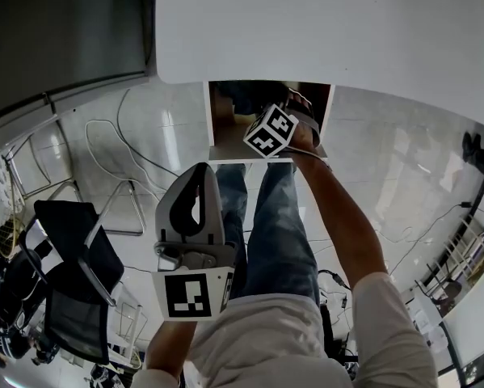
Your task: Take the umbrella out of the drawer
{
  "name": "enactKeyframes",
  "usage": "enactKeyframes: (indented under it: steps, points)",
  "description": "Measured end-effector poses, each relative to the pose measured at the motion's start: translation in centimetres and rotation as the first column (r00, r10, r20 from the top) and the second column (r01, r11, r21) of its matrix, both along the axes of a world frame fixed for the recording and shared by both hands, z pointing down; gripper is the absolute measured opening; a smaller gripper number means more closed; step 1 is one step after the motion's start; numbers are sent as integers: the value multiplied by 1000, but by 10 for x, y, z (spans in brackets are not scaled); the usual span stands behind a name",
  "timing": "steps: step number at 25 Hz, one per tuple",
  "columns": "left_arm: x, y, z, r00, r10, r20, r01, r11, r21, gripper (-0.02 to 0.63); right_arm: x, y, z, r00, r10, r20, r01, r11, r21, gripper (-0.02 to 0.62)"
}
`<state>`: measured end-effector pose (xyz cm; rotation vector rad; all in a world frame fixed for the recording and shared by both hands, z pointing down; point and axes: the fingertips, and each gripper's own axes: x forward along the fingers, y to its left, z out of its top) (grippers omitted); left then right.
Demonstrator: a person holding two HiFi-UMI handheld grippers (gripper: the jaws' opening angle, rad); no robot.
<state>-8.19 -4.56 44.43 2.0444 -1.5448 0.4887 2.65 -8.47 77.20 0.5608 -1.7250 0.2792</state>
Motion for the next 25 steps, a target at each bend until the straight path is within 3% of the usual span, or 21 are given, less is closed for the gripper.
enactKeyframes:
  steps: [25]
  points:
    - [-11,12,15,999,-26,-31,26,1000,5,17,-2,-5,20,998,-24,-61,27,999,43,319]
